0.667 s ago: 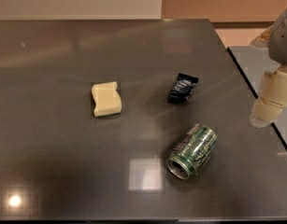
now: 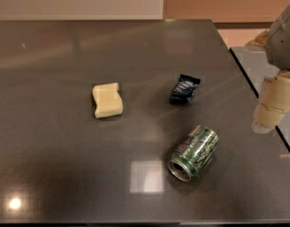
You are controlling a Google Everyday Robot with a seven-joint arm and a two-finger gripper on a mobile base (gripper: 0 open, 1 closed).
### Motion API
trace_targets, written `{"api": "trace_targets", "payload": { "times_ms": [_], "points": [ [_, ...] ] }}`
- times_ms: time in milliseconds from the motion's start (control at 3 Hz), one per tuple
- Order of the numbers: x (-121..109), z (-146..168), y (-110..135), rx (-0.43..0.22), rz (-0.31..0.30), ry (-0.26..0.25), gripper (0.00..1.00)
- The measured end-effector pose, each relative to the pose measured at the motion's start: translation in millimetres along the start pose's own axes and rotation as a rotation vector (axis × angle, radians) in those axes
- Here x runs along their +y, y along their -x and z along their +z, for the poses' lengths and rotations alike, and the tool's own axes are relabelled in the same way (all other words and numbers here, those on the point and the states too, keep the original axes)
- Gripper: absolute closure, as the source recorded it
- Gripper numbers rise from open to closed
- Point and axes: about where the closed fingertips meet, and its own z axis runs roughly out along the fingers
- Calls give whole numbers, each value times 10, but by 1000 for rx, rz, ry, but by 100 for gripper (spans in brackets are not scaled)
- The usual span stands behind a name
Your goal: Place green can upright
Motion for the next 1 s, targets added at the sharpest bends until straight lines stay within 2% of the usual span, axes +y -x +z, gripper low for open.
{"api": "trace_targets", "payload": {
  "times_ms": [333, 667, 1000],
  "points": [
    [128, 144, 190, -36, -143, 62, 0],
    [318, 317, 395, -82, -325, 132, 0],
    [528, 482, 542, -98, -502, 190, 0]
  ]
}}
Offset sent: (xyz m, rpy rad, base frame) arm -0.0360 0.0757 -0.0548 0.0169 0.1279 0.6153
